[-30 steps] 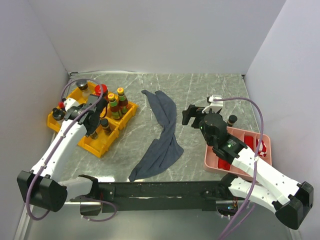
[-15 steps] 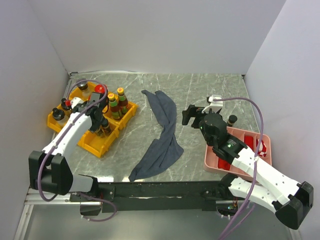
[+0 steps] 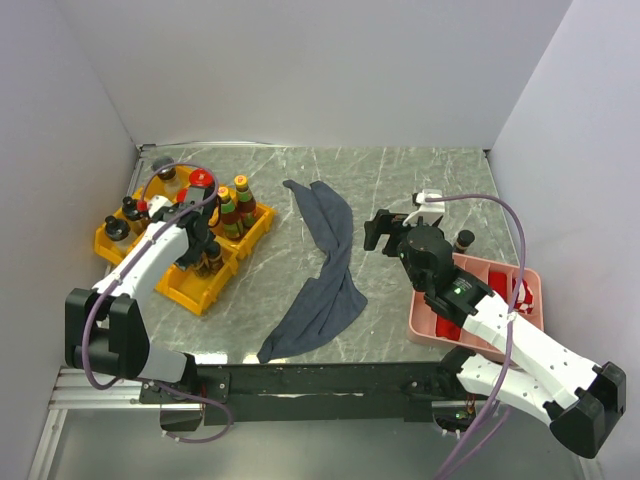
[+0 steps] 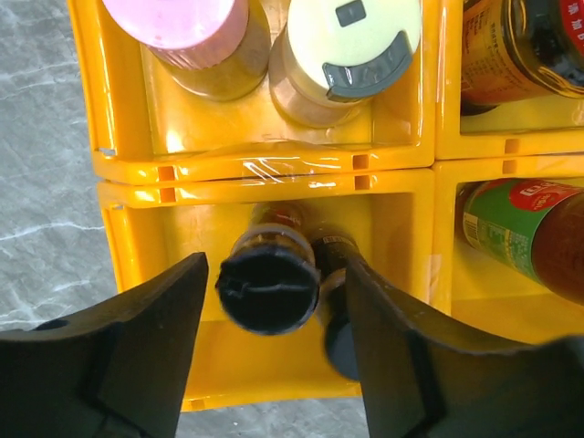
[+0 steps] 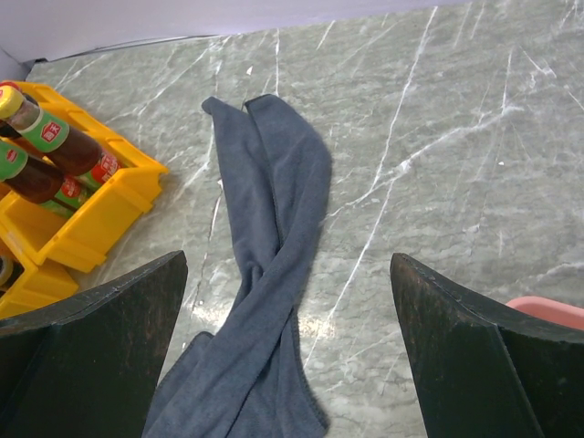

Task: Organize the condiment bottles
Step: Place the bottle in the storage box, then pick up the bottle from the center of the board.

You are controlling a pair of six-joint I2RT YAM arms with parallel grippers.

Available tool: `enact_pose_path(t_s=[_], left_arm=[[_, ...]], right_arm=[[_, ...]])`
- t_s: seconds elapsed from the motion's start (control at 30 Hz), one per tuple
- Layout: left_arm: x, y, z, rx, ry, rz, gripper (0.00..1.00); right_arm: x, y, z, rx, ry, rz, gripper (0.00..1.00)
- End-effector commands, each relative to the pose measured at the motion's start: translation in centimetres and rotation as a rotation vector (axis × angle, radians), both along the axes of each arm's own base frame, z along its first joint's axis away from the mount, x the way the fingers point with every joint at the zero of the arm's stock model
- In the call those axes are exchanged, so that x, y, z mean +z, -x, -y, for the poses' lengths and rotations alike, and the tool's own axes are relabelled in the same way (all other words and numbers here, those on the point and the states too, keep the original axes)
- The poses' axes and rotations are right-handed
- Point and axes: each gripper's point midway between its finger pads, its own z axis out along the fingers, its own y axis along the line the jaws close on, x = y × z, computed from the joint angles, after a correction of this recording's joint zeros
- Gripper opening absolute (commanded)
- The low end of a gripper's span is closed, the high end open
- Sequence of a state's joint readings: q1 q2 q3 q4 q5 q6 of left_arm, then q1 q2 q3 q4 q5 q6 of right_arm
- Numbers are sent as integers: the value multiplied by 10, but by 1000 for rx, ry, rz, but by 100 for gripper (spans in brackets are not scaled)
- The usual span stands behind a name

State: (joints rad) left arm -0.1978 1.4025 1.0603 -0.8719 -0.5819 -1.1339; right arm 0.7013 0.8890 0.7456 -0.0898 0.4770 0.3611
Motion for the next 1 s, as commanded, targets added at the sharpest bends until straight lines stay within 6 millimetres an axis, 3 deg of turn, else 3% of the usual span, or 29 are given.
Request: enact_pose_path(t_s=[0.0,0.23,0.37,0.5,0.53,0.6,0.63,0.7,0.73,0.77,0.83,0.87,0.97], left_arm=[[10,-2,-5,-3,-26,22,71],[64,-2,-8,-3,-27,128,80],[108,-13,-1,-106,-9,266,96],[148,-30,34,-415,35,408,99],[160,-27,40,-465,46,454,99],[164,-24,53,-596,39,486,99],[182,-21,74,-720,86,577,99],[173,-14,86,-830,89,598,99],[185,-11,92,-860,92,670,99],[172,-8,93,-874,95,656,99],[168,-4,95,-897,88,676,99],[158,-5,95,-906,83,667,99],[150,-3,98,-933,96,633,99]], right_arm=[[6,-4,0,-4,-13,29,100],[-1,-6,4,-60,-84,-13,100],[-8,-14,11,-101,-82,-54,100],[-11,-28,48,-284,-63,-136,100],[-15,-34,61,-334,-55,-157,100],[-13,-37,79,-417,-51,-167,100],[-14,-39,86,-438,-50,-173,100],[-15,-43,110,-509,-55,-189,100],[-17,-44,120,-544,-40,-200,100],[-13,-45,144,-626,-25,-196,100],[-21,-45,168,-690,42,-241,99],[-20,-45,193,-758,45,-254,97],[-38,-50,215,-774,44,-318,86]])
